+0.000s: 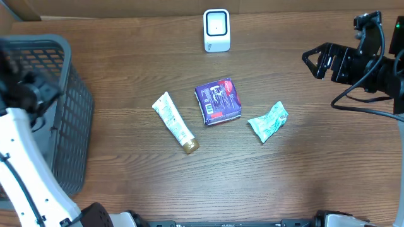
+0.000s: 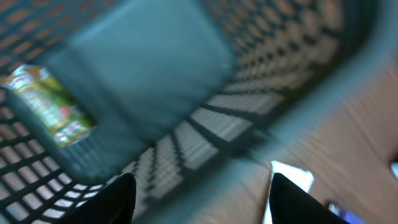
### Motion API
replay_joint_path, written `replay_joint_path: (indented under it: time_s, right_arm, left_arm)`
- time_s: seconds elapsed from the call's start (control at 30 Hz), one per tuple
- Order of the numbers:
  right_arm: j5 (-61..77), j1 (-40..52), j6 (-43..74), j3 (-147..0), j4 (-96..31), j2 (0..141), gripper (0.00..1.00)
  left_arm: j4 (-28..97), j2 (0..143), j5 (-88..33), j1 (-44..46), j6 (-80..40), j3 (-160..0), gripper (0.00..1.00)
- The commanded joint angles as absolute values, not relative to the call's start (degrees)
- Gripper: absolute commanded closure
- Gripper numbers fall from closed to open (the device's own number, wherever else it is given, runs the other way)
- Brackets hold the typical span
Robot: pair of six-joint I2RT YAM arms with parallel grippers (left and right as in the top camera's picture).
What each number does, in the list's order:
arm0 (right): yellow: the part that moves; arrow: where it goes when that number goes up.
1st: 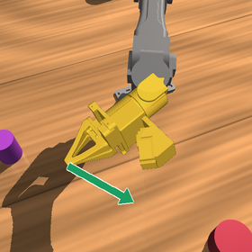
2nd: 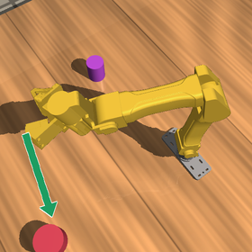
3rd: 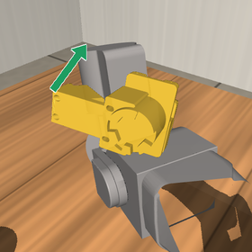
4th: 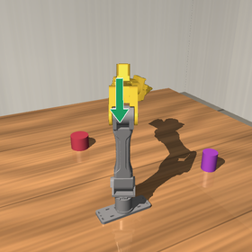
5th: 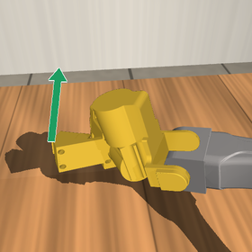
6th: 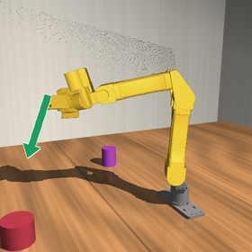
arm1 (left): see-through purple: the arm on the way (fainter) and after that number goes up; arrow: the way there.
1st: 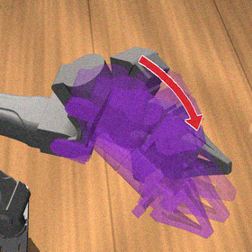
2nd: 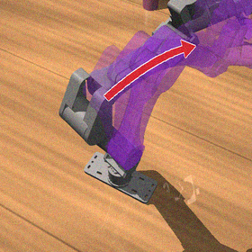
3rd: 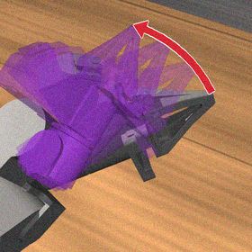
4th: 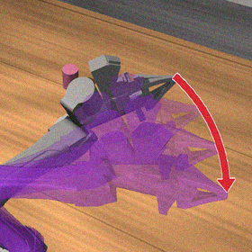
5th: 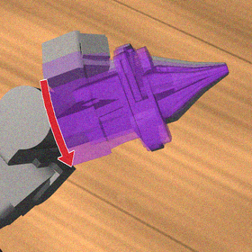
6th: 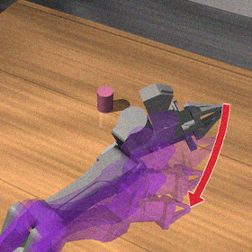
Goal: Scan the item barcode
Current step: 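Reach into the basket and grasp the yellow-green tea packet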
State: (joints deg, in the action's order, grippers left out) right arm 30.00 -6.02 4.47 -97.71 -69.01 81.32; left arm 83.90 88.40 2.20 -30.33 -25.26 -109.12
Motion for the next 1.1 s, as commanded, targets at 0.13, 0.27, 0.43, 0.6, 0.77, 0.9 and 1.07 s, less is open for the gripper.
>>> replay_joint_path:
  time_s: [0.13, 0.27, 0.43, 0.6, 0.77, 0.9, 1.07]
  right_arm:
    - [30.1, -6.1, 4.5, -99.0, -69.7, 81.2, 0.00]
    - [30.1, -6.1, 4.5, -99.0, -70.2, 81.2, 0.00]
    - [30.1, -6.1, 4.5, -99.0, -70.8, 81.2, 0.00]
    - [30.0, -6.1, 4.5, -99.0, -71.1, 81.2, 0.00]
    - [30.0, -6.1, 4.5, -99.0, -71.3, 81.2, 0.00]
    - [29.4, -6.1, 4.1, -98.6, -72.1, 81.3, 0.00]
    - [28.1, -6.1, 4.1, -98.6, -73.0, 81.6, 0.00]
  left_arm:
    - [77.9, 88.4, -0.8, -45.2, -23.6, -96.3, 0.43]
    - [69.4, 88.4, 1.5, -48.8, -22.7, -85.3, 0.44]
    - [61.8, 88.4, 3.2, -51.2, -24.4, -75.6, 0.41]
    - [57.6, 88.4, 11.5, -51.9, -26.1, -69.8, 0.32]
    - [53.0, 88.4, 17.1, -51.9, -28.5, -66.4, 0.08]
    - [48.7, 89.0, 17.2, -51.9, -28.3, -63.6, 0.07]
    - [47.0, 91.2, 21.1, -52.4, -28.3, -62.7, 0.07]
